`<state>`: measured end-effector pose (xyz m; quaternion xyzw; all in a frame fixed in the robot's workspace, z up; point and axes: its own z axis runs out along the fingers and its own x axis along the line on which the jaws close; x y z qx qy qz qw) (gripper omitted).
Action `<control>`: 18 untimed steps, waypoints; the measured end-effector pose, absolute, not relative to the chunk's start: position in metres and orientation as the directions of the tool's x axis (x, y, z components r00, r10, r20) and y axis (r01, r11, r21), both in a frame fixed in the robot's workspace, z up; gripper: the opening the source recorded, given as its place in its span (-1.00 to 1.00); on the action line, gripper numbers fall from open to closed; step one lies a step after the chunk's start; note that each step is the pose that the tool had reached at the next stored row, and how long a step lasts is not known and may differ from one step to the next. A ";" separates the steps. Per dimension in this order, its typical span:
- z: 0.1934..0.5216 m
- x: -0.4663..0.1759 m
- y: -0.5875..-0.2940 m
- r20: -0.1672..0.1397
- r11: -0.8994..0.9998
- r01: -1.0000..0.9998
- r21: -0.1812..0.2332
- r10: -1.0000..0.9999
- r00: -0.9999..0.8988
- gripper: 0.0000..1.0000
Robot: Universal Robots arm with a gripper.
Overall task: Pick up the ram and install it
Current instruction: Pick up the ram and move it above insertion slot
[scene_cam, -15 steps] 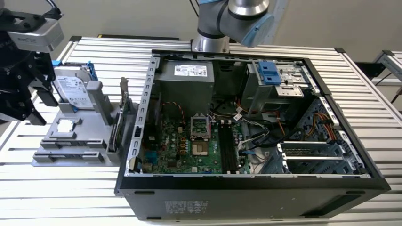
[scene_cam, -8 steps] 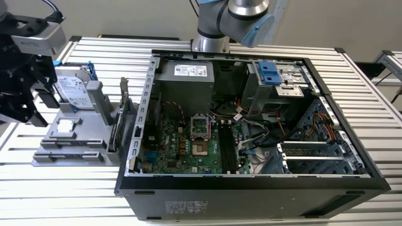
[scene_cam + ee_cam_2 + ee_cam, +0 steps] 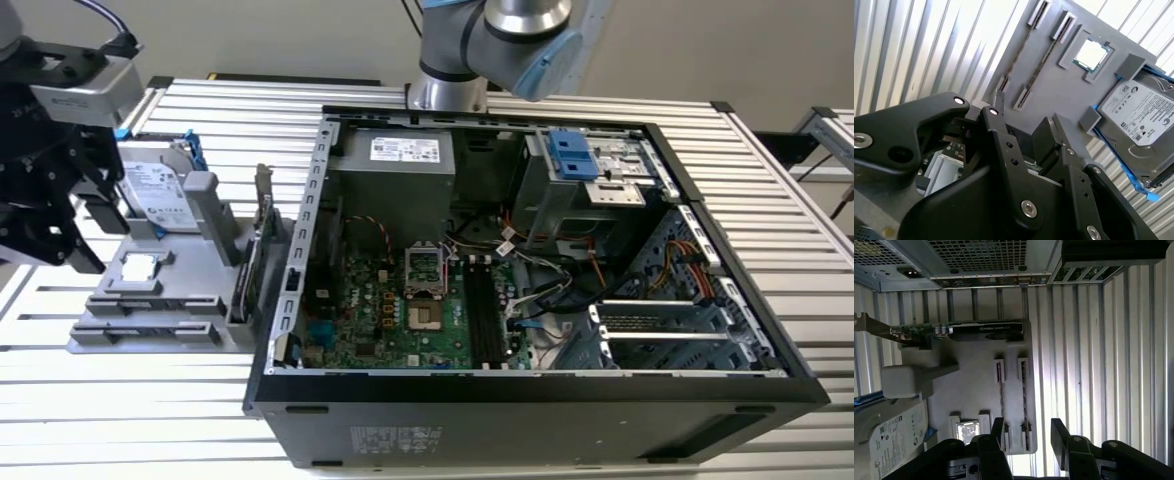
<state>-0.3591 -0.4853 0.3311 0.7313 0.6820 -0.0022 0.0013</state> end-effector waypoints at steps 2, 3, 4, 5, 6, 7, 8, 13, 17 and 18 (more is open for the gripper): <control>0.330 -0.359 -0.485 -0.005 -0.070 0.998 -0.001 0.998 0.070 1.00; 0.329 -0.359 -0.485 -0.005 -0.070 0.998 -0.001 0.998 0.070 1.00; 0.328 -0.359 -0.485 -0.005 -0.070 0.998 -0.001 0.998 0.070 1.00; 0.327 -0.359 -0.485 -0.005 -0.070 0.998 -0.001 0.998 0.070 1.00; 0.327 -0.359 -0.485 -0.005 -0.070 0.998 -0.001 0.998 0.070 1.00; 0.326 -0.359 -0.486 -0.005 -0.070 0.998 -0.001 0.998 0.070 1.00; 0.325 -0.359 -0.486 -0.005 -0.070 0.998 -0.002 0.998 0.070 1.00; 0.323 -0.359 -0.488 -0.005 -0.070 0.998 -0.003 0.998 0.070 1.00; 0.322 -0.359 -0.489 -0.005 -0.070 0.998 -0.003 0.998 0.070 1.00; 0.322 -0.359 -0.489 -0.005 -0.070 0.998 -0.004 0.998 0.070 1.00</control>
